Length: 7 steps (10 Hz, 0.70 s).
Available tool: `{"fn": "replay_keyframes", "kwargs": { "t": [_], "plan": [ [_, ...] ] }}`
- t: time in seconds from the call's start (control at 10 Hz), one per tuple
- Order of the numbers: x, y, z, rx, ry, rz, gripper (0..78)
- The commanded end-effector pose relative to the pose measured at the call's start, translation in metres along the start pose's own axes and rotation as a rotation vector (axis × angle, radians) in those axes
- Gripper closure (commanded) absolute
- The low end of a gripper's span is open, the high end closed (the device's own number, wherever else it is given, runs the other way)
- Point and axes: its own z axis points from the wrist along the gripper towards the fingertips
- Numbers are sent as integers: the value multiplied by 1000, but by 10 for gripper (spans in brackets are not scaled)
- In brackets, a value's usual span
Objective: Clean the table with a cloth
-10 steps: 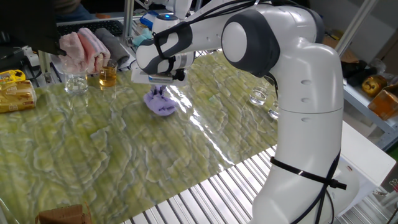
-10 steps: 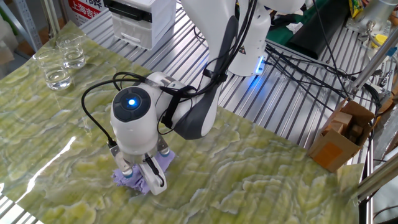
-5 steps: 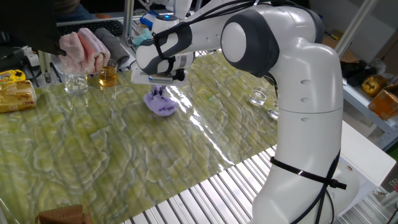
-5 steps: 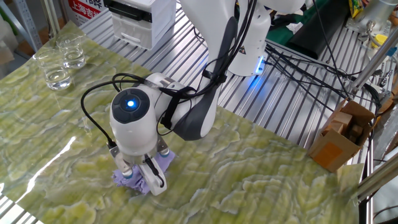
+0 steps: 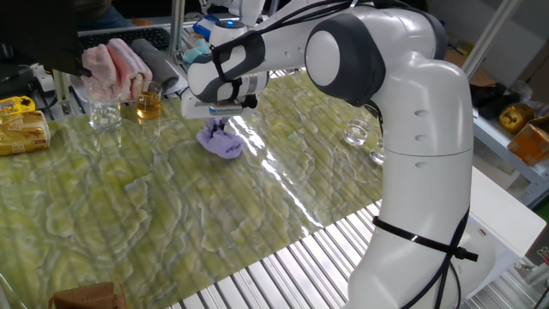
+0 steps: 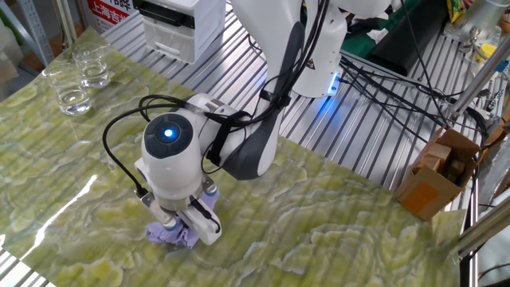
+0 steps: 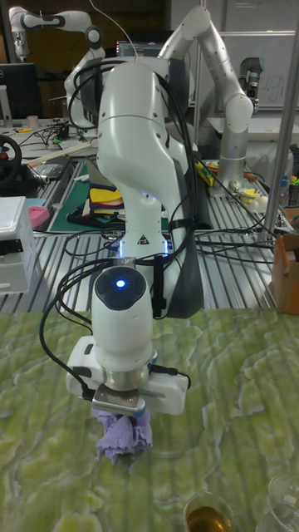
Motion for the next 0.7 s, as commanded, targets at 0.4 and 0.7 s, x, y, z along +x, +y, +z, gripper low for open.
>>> {"fn": "replay_keyframes", "kwargs": {
  "t": [0.4,0.7],
  "plan": [
    [-1,1,-2,-10,-7,-27,763],
    [9,1,4,-13,-17,-32,763]
  ]
}}
